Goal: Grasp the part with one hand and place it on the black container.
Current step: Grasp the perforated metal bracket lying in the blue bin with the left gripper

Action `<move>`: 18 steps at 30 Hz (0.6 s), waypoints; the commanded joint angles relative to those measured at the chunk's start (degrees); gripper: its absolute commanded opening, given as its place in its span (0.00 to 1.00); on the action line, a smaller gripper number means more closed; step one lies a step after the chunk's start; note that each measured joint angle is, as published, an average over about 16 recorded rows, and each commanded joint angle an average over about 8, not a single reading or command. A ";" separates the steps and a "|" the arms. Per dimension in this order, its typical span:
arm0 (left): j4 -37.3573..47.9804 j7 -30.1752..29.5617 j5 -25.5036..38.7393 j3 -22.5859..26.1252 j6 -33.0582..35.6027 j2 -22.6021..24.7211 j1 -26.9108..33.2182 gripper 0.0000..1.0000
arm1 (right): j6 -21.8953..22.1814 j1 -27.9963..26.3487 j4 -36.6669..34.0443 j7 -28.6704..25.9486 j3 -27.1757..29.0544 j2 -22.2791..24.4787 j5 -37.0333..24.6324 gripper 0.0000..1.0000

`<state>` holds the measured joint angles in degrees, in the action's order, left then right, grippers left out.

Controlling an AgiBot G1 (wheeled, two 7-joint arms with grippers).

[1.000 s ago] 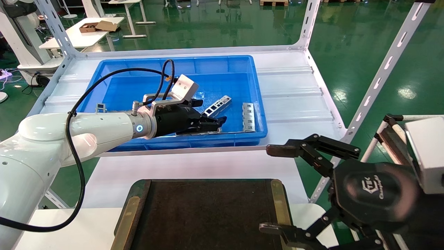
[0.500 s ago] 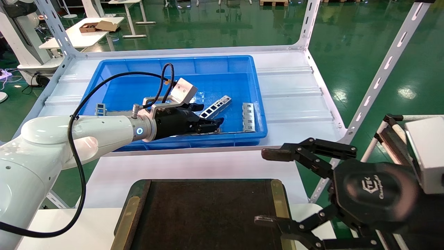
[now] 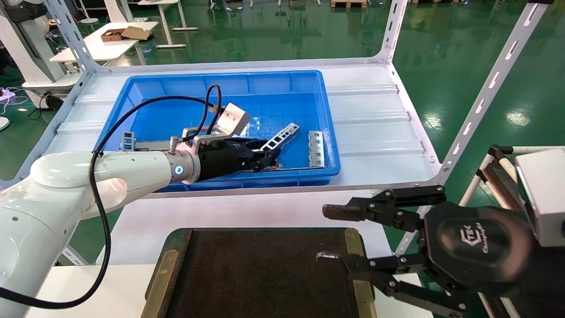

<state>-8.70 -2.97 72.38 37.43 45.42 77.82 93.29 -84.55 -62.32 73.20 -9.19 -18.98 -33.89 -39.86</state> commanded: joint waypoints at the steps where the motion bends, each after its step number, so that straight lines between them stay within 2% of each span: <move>1: -0.18 -0.13 -0.17 0.32 -0.06 0.01 -0.09 0.00 | 0.00 0.00 0.00 0.00 0.00 0.00 0.00 0.00; 18: -1.16 -1.51 -5.38 0.43 -1.33 -0.19 0.54 0.00 | 0.01 -0.01 0.00 0.01 -0.03 0.01 0.02 0.00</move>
<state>-9.73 -4.52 66.83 37.67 44.71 77.52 94.03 -84.54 -62.33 73.20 -9.17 -19.01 -33.88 -39.84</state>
